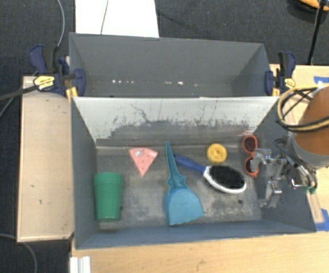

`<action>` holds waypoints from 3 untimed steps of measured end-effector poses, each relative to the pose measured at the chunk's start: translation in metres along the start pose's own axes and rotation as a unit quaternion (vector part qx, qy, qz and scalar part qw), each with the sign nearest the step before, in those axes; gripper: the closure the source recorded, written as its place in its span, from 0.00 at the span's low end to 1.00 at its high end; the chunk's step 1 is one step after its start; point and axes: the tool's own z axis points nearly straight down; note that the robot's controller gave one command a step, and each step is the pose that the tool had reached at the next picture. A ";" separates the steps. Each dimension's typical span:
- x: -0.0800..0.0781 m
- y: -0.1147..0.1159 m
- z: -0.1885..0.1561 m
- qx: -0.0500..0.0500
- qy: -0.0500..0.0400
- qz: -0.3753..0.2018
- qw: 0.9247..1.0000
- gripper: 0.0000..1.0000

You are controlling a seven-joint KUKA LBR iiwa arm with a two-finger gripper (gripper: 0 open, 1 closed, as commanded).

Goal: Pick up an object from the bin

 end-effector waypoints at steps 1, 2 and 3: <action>-0.002 0.002 0.014 -0.001 0.003 0.003 1.000 0.00; -0.004 -0.013 0.034 -0.001 0.002 -0.009 1.000 0.00; -0.028 0.020 0.054 0.001 0.000 -0.011 1.000 0.00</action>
Offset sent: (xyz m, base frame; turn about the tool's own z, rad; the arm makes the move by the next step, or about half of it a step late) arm 0.0055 -0.0242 -0.0288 -0.0349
